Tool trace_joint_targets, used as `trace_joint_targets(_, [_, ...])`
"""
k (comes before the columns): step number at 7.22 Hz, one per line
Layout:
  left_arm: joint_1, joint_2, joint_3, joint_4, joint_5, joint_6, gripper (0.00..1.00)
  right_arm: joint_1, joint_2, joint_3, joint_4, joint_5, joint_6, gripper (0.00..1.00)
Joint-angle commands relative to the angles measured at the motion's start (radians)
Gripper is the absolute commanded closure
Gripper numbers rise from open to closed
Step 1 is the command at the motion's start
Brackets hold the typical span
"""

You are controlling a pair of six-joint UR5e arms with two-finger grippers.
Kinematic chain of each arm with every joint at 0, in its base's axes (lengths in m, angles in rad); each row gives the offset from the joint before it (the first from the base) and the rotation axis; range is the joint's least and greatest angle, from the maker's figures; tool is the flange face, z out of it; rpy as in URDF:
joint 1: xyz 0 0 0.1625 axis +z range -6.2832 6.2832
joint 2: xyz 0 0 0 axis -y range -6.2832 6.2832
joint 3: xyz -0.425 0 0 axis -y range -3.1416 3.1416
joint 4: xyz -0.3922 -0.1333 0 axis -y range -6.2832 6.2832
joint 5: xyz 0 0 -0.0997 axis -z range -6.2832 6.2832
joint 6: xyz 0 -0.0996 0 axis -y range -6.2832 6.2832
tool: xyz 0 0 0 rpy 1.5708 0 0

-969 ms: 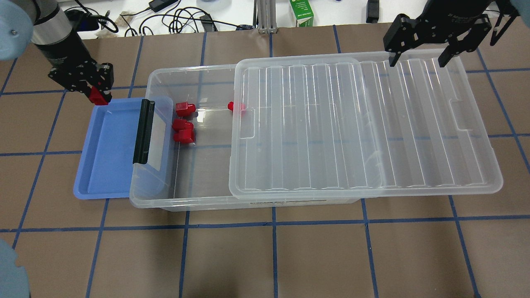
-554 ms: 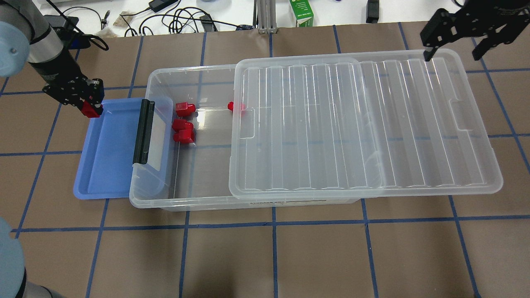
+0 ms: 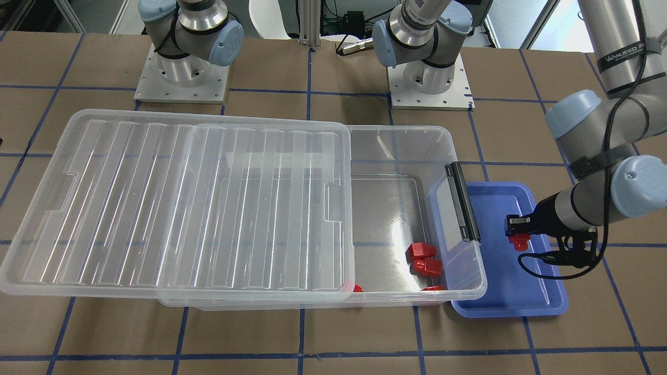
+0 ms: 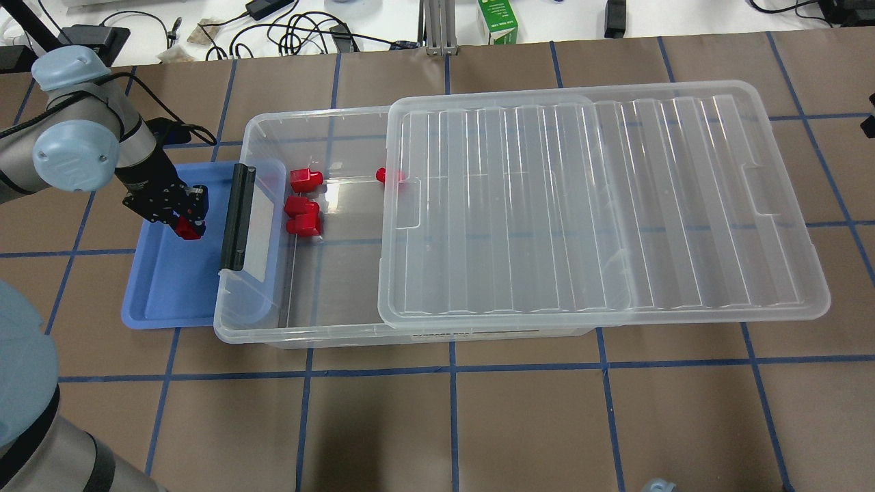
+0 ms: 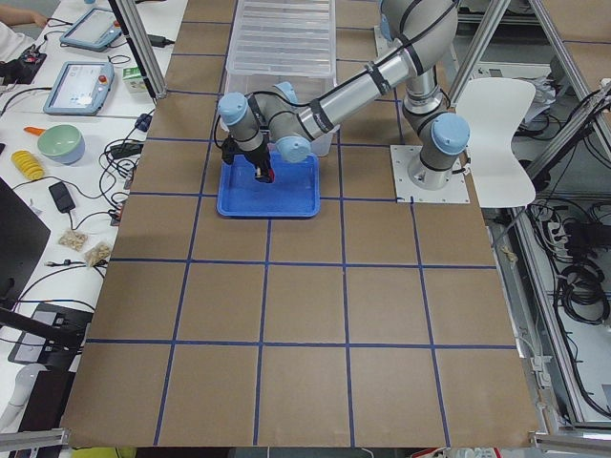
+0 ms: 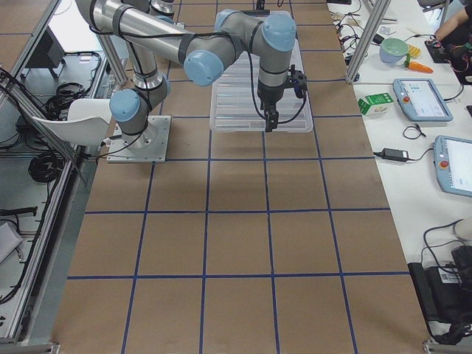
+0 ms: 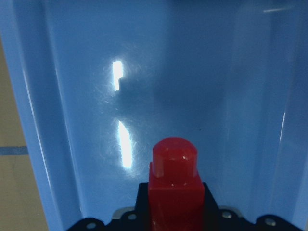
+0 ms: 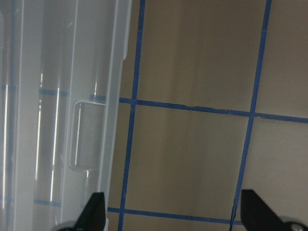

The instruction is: Place red block in blue tray from box

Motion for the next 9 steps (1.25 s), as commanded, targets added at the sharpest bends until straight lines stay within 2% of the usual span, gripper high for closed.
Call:
trace_joint_targets(1, [0.0,-0.041,-0.004,0.021,-0.001,0.0,1.0,-0.009,0.057,0.165,-0.24,-0.007,-0.043,0.0])
trace_joint_targets(2, [0.0,-0.055,-0.006,0.021,-0.001,0.001,1.0,-0.009,0.061,0.213,-0.282,0.0,-0.041,0.0])
trace_joint_targets(5, [0.002,-0.076,-0.004,0.027,0.003,0.014,1.0,-0.005,0.058,0.221,-0.276,0.007,-0.021,0.0])
trace_joint_targets(6, [0.002,-0.078,-0.003,0.029,0.004,0.015,0.78,0.003,0.055,0.223,-0.273,0.007,-0.009,0.0])
trace_joint_targets(7, [0.002,-0.083,0.0,0.029,0.004,0.017,0.74,0.004,0.055,0.227,-0.267,0.01,0.021,0.0])
trace_joint_targets(9, [0.002,-0.089,0.0,0.029,0.006,0.003,0.5,0.044,0.052,0.243,-0.278,0.007,0.037,0.0])
